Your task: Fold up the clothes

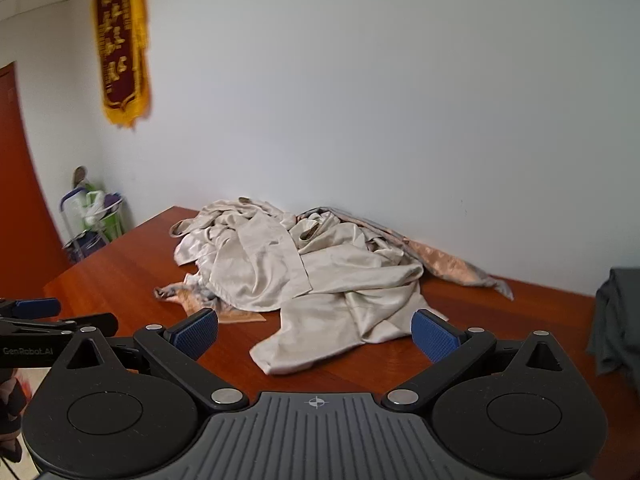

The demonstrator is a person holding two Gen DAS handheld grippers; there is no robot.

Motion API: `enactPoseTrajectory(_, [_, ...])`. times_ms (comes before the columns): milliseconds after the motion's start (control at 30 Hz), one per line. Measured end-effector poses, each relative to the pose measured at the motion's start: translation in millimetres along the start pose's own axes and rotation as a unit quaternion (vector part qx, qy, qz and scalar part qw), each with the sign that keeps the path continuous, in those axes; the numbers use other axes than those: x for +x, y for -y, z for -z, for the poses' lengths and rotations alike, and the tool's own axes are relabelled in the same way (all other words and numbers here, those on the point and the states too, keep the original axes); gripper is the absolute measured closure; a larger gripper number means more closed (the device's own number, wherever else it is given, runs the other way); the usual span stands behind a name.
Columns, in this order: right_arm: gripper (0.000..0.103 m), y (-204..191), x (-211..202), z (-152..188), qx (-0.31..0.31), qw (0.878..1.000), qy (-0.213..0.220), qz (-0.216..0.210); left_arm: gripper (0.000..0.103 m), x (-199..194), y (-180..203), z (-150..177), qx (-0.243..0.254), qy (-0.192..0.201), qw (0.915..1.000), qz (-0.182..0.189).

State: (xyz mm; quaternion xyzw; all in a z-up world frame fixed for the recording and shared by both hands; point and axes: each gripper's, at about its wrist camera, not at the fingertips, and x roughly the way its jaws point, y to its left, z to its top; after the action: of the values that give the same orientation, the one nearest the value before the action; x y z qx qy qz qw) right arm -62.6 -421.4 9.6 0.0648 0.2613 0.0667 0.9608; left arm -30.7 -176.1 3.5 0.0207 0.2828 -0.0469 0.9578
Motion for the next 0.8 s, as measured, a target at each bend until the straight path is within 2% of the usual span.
enactPoseTrajectory(167, [0.000, -44.6, 25.9, -0.9, 0.012, 0.999, 0.002, 0.042, 0.000, 39.7, -58.9, -15.5, 0.024, -0.002, 0.9990, 0.038])
enactPoseTrajectory(267, [0.000, -73.3, 41.0, -5.6, 0.042, 0.997, -0.008, 0.069, 0.001, 59.9, -93.4, -29.1, 0.044, -0.007, 0.9976, 0.054])
enactPoseTrajectory(433, [0.000, -125.7, 66.0, -17.9, 0.073, 0.994, -0.012, 0.083, 0.001, 80.0, -144.7, -56.8, 0.063, 0.004, 0.9950, 0.078])
enactPoseTrajectory(533, [0.000, -154.2, 79.4, -22.3, 0.072, 0.992, -0.013, 0.100, 0.001, 90.0, -170.2, -67.4, 0.069, -0.004, 0.9930, 0.096])
enactPoseTrajectory(800, [0.000, -206.6, 104.2, -18.4, 0.081, 0.989, -0.029, 0.119, 0.001, 104.6, -206.6, -68.1, 0.086, -0.037, 0.9902, 0.104])
